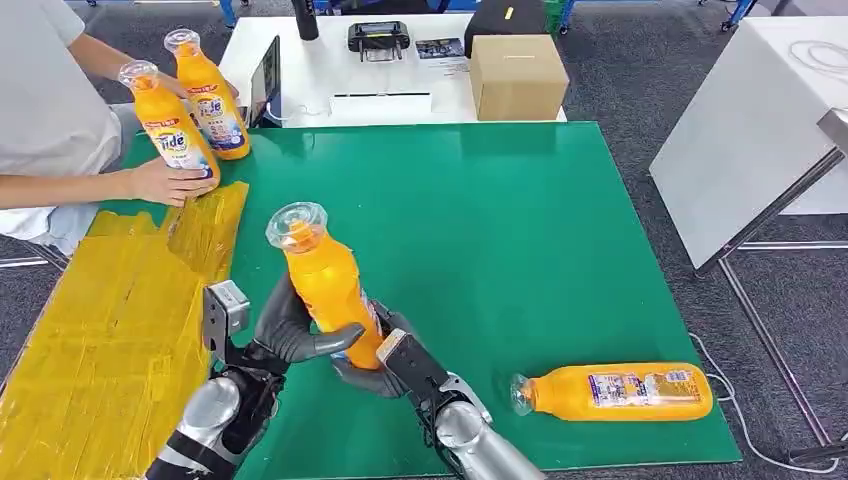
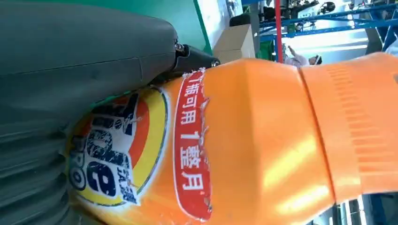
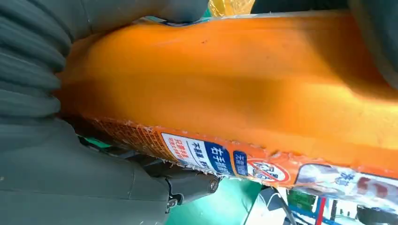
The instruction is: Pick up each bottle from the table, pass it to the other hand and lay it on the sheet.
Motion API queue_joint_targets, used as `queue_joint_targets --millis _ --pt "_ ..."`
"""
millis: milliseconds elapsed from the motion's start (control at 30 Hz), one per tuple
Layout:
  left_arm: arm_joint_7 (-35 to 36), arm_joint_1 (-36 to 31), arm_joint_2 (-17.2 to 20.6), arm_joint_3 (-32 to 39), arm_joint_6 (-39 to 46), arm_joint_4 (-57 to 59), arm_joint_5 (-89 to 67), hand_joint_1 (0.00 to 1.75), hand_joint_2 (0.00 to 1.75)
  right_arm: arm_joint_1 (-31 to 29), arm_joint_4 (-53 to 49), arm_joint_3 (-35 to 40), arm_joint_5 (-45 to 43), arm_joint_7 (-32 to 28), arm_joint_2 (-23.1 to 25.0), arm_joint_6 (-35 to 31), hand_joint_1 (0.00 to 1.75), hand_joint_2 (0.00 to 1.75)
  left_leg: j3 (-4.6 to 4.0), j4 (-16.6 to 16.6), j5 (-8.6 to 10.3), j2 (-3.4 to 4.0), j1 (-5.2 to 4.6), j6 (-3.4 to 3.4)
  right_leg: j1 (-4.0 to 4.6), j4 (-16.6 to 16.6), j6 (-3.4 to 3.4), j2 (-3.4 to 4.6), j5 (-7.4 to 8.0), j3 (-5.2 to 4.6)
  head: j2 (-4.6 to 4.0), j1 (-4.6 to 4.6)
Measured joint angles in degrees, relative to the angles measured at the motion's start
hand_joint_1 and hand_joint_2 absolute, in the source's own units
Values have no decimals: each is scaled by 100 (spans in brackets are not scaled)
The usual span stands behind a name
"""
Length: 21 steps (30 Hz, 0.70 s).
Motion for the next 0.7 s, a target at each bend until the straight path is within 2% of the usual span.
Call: queue_joint_targets --millis 133,167,200,367,433,567,633,700 --pt "-48 1 0 7 -2 -2 46 175 175 3 0 0 0 -15 2 -15 175 175 0 0 0 0 0 0 -1 0 0 0 0 0 0 0" --pt "-65 2 0 15 0 -4 78 175 175 3 0 0 0 -31 4 -41 145 175 0 0 0 0 0 0 0 0 0 0 0 0 0 0" --pt "-92 7 0 22 -2 -9 105 175 175 3 -2 -2 0 -42 4 -66 0 175 0 0 0 0 0 0 -1 0 0 0 0 0 0 0" --pt "-352 73 0 107 42 -182 126 175 175 142 -274 -18 0 -184 -18 -273 0 175 -1 1 0 1 0 0 0 0 0 0 0 -2 0 0" --pt "-586 72 30 214 514 -391 -420 175 175 318 -661 -119 11 -242 -74 -456 0 175 -2 0 0 -1 0 0 0 0 0 0 0 -1 0 0" --pt "-704 -38 256 502 1998 -577 -2560 175 175 715 -1618 -391 192 -354 -336 -704 0 175 -2 0 0 -2 0 0 0 0 0 -1 0 -1 0 2" --pt "-559 -101 440 627 2456 -581 -3531 175 175 880 -2023 -551 225 -407 -442 -772 0 175 -2 0 0 -2 0 0 0 0 0 0 0 -1 0 -2" --pt "-137 -154 790 778 2769 -562 -5119 175 175 1127 -2724 -921 300 -490 -608 -811 0 175 -1 0 0 -1 0 0 0 0 0 -2 0 1 0 2"
